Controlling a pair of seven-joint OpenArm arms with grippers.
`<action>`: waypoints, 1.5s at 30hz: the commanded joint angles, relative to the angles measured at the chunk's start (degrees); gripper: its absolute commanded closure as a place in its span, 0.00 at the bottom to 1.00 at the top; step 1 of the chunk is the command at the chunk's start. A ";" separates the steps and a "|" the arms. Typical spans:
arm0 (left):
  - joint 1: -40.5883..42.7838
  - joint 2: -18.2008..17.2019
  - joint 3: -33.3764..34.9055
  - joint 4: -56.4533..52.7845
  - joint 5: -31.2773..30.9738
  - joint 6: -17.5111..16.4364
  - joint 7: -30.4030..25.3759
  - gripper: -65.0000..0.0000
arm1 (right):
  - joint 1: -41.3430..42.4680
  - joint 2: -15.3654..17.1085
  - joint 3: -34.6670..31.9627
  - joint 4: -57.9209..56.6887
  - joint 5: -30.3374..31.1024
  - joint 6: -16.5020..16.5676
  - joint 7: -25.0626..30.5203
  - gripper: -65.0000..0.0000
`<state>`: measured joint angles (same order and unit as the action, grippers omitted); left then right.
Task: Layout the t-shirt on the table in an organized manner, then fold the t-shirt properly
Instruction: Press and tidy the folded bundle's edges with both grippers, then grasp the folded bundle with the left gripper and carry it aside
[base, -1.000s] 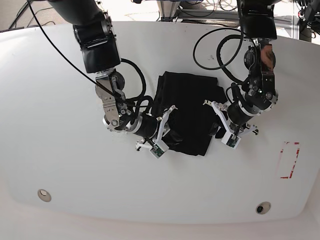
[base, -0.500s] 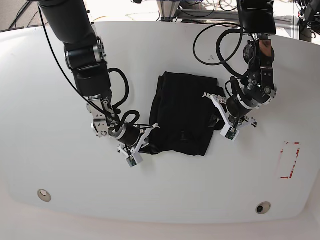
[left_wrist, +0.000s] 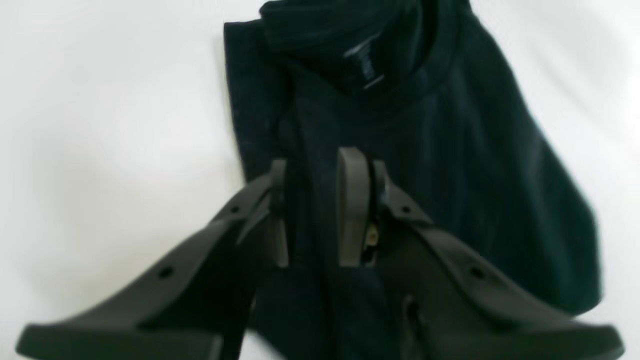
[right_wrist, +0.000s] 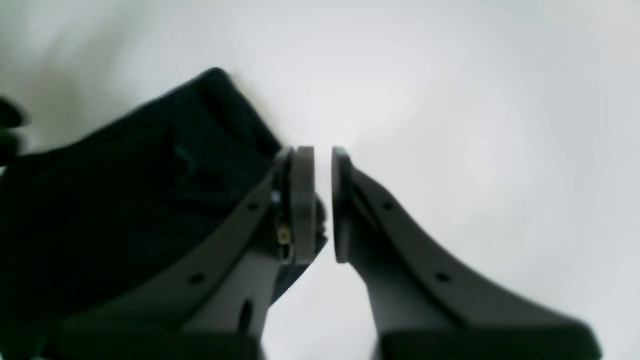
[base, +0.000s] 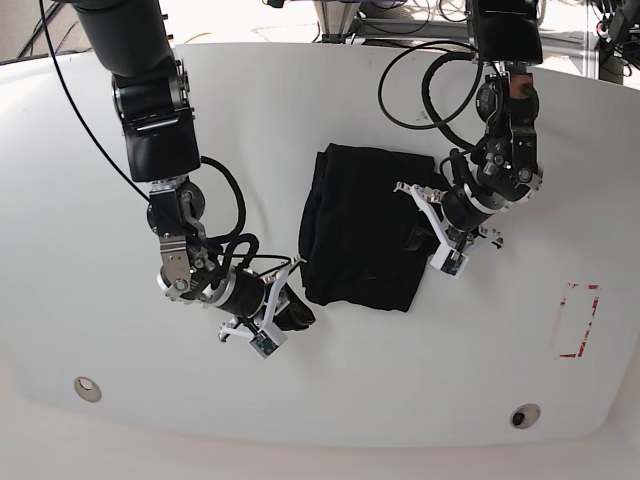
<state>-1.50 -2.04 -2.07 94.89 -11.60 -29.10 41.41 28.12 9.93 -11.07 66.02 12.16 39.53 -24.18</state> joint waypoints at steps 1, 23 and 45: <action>-3.29 1.91 0.18 0.62 -1.37 -0.13 -3.74 0.81 | -3.11 0.66 4.61 10.16 0.80 0.25 -5.49 0.91; -5.40 10.53 9.85 -20.30 8.91 8.14 -18.59 0.81 | -20.07 2.77 18.15 35.48 0.80 0.47 -16.74 0.91; -2.41 -5.65 -8.35 -23.64 8.56 2.42 -19.12 0.81 | -26.05 2.42 19.99 42.68 0.89 0.47 -16.83 0.91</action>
<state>-5.06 -5.04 -8.58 69.10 -5.37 -25.74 17.96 2.61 11.90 8.67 105.95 12.23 40.07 -42.44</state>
